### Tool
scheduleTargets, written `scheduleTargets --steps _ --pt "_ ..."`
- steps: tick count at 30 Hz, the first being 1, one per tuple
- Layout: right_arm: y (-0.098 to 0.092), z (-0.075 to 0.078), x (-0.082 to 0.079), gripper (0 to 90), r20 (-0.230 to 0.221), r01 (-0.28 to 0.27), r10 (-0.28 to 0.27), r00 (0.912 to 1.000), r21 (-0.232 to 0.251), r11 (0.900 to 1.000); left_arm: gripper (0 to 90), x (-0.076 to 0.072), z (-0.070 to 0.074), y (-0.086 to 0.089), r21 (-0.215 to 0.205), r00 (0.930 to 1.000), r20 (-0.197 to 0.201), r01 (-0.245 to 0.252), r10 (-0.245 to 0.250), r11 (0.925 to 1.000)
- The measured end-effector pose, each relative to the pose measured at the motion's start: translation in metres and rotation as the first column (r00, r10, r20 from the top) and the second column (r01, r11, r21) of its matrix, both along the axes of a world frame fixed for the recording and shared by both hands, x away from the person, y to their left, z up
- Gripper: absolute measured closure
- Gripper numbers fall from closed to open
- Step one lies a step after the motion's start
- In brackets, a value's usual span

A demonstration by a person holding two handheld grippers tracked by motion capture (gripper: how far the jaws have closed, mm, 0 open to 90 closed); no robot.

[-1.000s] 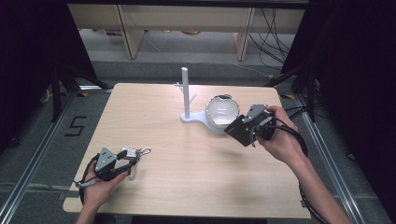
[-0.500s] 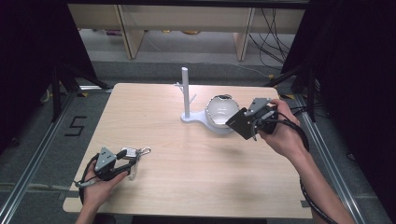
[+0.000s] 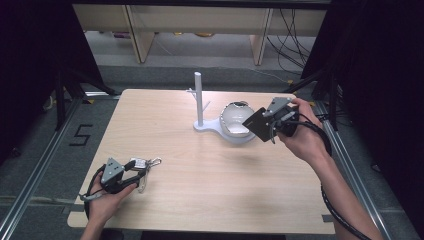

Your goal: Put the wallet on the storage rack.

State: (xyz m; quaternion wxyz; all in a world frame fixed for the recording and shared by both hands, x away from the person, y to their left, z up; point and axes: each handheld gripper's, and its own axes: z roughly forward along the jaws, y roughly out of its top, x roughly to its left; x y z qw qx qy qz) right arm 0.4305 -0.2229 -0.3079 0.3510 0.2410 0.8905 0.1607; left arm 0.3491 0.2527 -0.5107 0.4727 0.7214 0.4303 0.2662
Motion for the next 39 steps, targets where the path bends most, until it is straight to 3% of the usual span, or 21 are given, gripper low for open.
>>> scheduleTargets --steps 11,24,39 --pt "0.006 0.007 0.007 83.5 0.007 -0.007 0.007 1.0000 0.006 1.000 46.4 -0.001 0.000 0.001 0.004 1.0000 -0.002 -0.008 0.008 1.0000" --pt "0.016 0.009 0.017 83.6 0.049 -0.025 0.024 0.9985 0.011 1.000 46.4 -0.001 0.000 0.001 0.001 1.0000 0.000 -0.010 0.010 1.0000" --pt "0.026 0.007 0.030 83.6 0.051 -0.032 0.030 0.9982 0.028 0.999 46.3 -0.001 0.000 0.001 0.003 1.0000 -0.004 -0.007 0.007 1.0000"
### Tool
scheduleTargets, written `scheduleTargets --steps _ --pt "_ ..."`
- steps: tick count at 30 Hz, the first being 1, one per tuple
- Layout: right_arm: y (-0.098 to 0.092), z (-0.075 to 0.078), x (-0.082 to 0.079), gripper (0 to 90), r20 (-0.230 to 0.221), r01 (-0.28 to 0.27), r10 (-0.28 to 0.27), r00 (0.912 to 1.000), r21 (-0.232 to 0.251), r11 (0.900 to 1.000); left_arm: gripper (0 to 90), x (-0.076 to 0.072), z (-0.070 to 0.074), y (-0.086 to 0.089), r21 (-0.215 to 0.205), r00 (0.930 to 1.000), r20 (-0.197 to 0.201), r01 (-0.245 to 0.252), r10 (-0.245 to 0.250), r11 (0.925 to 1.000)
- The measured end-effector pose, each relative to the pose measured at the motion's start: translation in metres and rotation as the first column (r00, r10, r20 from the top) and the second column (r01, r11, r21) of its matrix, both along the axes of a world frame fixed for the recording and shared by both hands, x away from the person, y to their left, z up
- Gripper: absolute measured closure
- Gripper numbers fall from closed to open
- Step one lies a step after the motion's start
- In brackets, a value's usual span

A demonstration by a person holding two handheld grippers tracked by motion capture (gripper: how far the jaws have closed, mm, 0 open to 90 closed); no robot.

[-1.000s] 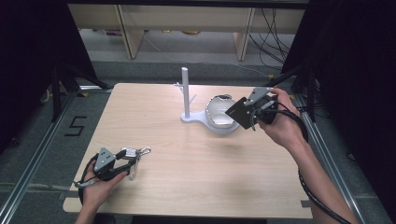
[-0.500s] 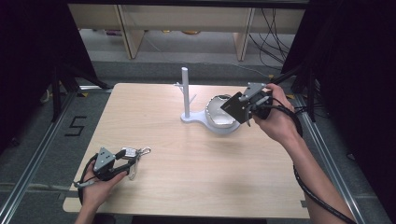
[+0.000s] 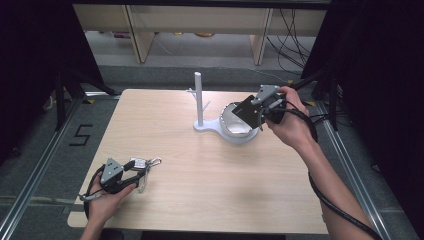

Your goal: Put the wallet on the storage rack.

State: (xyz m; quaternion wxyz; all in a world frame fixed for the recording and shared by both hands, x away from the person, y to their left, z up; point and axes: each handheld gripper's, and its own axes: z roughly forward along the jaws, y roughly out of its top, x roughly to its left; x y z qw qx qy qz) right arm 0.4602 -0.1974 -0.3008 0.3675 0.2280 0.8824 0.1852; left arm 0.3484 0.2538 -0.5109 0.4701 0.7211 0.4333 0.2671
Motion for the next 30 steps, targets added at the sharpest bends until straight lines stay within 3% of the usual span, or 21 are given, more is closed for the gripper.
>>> scheduleTargets --steps 12,19,30 --pt "0.010 -0.007 0.014 83.5 -0.007 -0.016 0.016 0.9998 0.005 1.000 46.3 0.000 -0.001 0.001 -0.003 1.0000 -0.001 -0.003 0.003 1.0000" --pt "0.014 -0.016 0.024 83.6 -0.030 -0.004 0.004 0.9995 0.015 1.000 46.3 0.000 -0.001 0.000 -0.004 1.0000 0.002 0.001 -0.001 1.0000" --pt "0.018 -0.023 0.035 83.5 -0.025 0.008 -0.008 0.9997 -0.001 1.000 46.2 0.000 -0.001 0.000 -0.012 1.0000 0.005 0.002 -0.002 0.9999"
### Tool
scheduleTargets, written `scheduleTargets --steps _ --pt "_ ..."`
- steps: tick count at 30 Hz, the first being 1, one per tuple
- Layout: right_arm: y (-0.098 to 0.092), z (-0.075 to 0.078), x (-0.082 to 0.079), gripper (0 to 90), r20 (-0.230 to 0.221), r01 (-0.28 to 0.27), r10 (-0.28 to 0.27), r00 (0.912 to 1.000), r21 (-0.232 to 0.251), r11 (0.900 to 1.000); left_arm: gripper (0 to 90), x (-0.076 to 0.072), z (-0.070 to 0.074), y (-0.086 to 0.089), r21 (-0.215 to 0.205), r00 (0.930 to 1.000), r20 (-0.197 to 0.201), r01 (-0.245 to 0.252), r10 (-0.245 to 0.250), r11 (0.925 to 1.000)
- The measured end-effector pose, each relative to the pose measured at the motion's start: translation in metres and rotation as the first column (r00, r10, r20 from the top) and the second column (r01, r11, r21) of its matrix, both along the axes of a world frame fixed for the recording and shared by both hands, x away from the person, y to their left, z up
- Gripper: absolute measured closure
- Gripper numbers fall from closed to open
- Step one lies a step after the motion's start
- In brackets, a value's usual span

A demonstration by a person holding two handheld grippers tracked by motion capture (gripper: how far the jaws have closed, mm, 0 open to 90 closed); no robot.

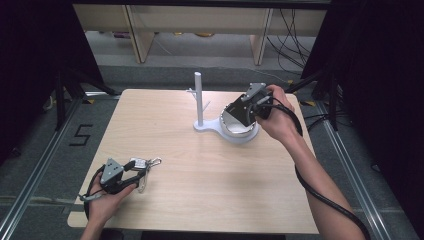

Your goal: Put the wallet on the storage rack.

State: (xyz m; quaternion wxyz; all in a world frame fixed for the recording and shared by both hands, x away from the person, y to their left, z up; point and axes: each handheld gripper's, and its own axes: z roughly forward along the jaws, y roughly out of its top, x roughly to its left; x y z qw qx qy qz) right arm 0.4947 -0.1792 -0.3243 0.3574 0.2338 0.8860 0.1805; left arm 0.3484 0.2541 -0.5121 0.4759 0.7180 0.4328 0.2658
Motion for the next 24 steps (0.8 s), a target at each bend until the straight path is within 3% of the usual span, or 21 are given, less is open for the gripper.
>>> scheduleTargets --steps 9,24 --pt "0.000 -0.005 0.005 83.4 -0.002 -0.004 0.004 1.0000 -0.019 1.000 46.2 0.000 0.000 -0.001 -0.011 0.9999 0.014 -0.001 0.001 0.9999" --pt "0.003 -0.018 0.014 83.1 -0.029 -0.003 0.002 0.9996 -0.040 0.999 46.1 0.000 0.000 -0.001 -0.004 1.0000 0.001 0.000 0.000 1.0000"
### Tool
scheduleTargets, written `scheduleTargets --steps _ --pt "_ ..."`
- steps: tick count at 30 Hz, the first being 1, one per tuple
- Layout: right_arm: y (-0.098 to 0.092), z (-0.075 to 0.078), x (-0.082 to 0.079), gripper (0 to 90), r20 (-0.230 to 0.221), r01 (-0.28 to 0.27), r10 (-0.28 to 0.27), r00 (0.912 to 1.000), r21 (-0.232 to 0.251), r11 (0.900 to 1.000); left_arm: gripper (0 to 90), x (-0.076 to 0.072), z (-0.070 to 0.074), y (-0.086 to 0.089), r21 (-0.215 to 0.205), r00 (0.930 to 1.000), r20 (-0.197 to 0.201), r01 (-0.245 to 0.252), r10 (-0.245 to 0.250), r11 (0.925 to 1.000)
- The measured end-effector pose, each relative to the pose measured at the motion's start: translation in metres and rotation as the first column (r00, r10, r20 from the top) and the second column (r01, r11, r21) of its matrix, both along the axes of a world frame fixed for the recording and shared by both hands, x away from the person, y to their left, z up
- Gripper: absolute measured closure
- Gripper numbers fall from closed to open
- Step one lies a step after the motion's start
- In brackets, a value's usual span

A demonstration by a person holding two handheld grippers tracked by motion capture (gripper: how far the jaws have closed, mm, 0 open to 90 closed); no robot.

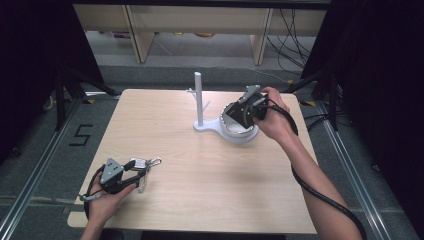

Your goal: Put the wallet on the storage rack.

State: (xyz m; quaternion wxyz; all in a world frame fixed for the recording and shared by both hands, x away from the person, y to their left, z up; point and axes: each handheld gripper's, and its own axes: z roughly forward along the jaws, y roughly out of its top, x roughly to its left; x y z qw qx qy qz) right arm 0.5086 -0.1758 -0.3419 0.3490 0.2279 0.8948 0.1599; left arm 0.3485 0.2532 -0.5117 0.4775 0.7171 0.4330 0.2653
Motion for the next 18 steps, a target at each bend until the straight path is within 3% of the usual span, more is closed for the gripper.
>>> scheduleTargets --steps 18 --pt "0.009 -0.015 0.009 82.3 -0.057 -0.011 0.011 0.9983 -0.003 1.000 46.0 0.000 0.000 0.000 -0.003 1.0000 -0.002 0.003 -0.003 1.0000"
